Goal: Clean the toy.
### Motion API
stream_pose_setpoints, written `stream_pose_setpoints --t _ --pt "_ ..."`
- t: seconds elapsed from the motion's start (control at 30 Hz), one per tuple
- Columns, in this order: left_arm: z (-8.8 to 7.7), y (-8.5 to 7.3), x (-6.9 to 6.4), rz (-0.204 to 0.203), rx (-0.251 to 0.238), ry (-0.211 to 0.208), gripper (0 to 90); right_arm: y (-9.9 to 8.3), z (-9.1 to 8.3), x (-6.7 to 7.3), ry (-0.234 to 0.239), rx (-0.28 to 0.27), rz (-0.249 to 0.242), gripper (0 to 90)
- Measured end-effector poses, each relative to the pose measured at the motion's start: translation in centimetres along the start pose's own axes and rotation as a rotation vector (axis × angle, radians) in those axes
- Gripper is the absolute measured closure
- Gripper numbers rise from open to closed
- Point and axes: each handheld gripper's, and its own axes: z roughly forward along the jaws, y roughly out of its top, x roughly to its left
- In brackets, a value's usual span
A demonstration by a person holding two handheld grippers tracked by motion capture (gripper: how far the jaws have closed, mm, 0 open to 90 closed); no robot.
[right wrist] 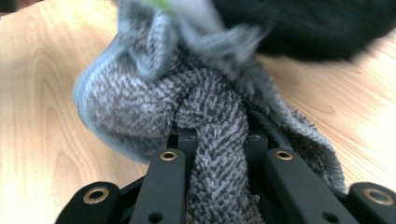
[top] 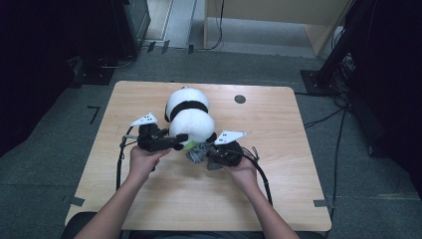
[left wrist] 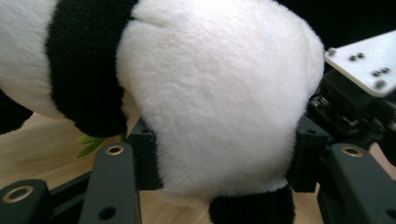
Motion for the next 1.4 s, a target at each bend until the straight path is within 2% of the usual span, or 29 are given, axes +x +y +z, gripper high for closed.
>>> stream_pose_setpoints --t 0.43,0.6,0.73,0.9,0.97,1.07,1.13,1.3,1.4 --pt "-0.1 -0.1 -0.3 0.025 0.018 -0.073 42.5 -0.7 -1.4 -2.7 -0.076 -0.002 0.108 77.0" --pt "-0.1 -0.1 -0.4 0.046 0.037 -0.073 42.5 -1.0 -1.9 -3.7 -0.074 0.003 0.167 77.0" --pt "-0.3 0.1 -0.6 0.086 0.04 -0.055 42.2 -1.0 -2.4 -4.2 -0.1 -0.006 0.189 76.9" --pt "-0.8 0.3 0.0 0.079 0.04 -0.033 42.1 -1.1 -3.4 -5.0 -0.126 -0.028 0.247 76.1" --pt "-1.0 0.3 0.3 0.084 0.038 -0.019 41.9 -1.2 -3.6 -5.3 -0.119 -0.02 0.253 75.7" --pt "-1.4 0.5 0.7 0.093 0.04 0.008 41.8 -1.1 -3.6 -5.3 -0.146 0.02 0.234 75.6" --pt "-1.6 0.5 1.0 0.099 0.042 0.022 41.7 -1.1 -3.7 -5.4 -0.162 0.025 0.23 75.6" --pt "-2.2 0.7 2.1 0.113 0.043 0.057 41.2 -1.2 -4.9 -6.0 -0.198 0.011 0.235 75.3" --pt "-2.7 0.8 3.0 0.104 0.041 0.074 40.8 -1.4 -6.1 -6.7 -0.222 -0.013 0.262 75.2"
